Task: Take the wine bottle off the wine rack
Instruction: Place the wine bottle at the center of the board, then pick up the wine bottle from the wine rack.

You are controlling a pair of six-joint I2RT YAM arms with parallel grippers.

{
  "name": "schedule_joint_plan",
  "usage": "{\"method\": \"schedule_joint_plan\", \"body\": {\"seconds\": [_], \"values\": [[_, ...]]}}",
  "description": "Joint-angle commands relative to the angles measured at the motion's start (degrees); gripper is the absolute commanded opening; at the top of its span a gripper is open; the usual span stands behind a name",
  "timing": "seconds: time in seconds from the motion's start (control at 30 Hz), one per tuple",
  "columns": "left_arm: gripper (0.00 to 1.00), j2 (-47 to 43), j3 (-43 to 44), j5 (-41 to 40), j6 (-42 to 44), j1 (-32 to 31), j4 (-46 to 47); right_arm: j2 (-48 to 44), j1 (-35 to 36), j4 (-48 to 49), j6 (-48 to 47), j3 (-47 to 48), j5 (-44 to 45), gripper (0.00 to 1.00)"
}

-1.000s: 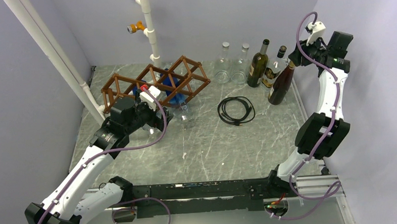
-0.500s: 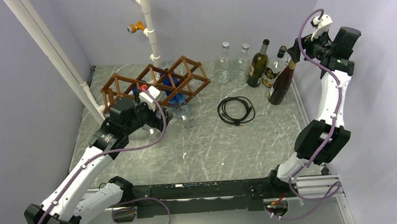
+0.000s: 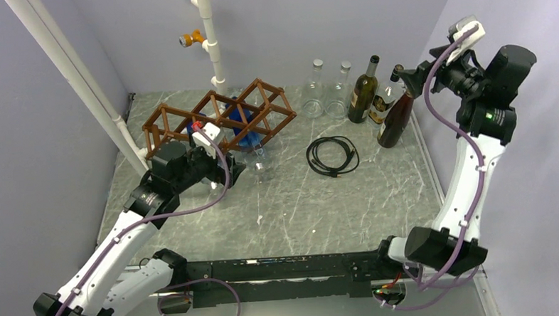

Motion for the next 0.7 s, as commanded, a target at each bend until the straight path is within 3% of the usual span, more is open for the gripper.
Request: {"method": "schedule_joint_plan", "body": {"seconds": [0.0, 0.27, 0.5, 0.67], "values": [[1.00, -3.12, -1.68, 2.76, -6.96, 0.26, 3.18, -4.57, -0.38, -4.81, 3.69, -4.20, -6.93, 1.00], [1.00, -9.78, -5.79, 2.35, -15.62, 0.26, 3.66, -11.05, -0.21, -10.28, 0.32, -15.45, -21.15, 1.00], [0.99, -12.07, -7.39, -2.25, -20.52, 0.26, 1.71, -14.54, -0.16, -17.78, -10.87, -24.98, -25.00, 1.00], [0.99, -14.19, -9.49, -7.05, -23.22, 0.33, 0.37, -16.74, -0.17, -14.76, -12.36, -35.42, -25.54, 1.00]]}}
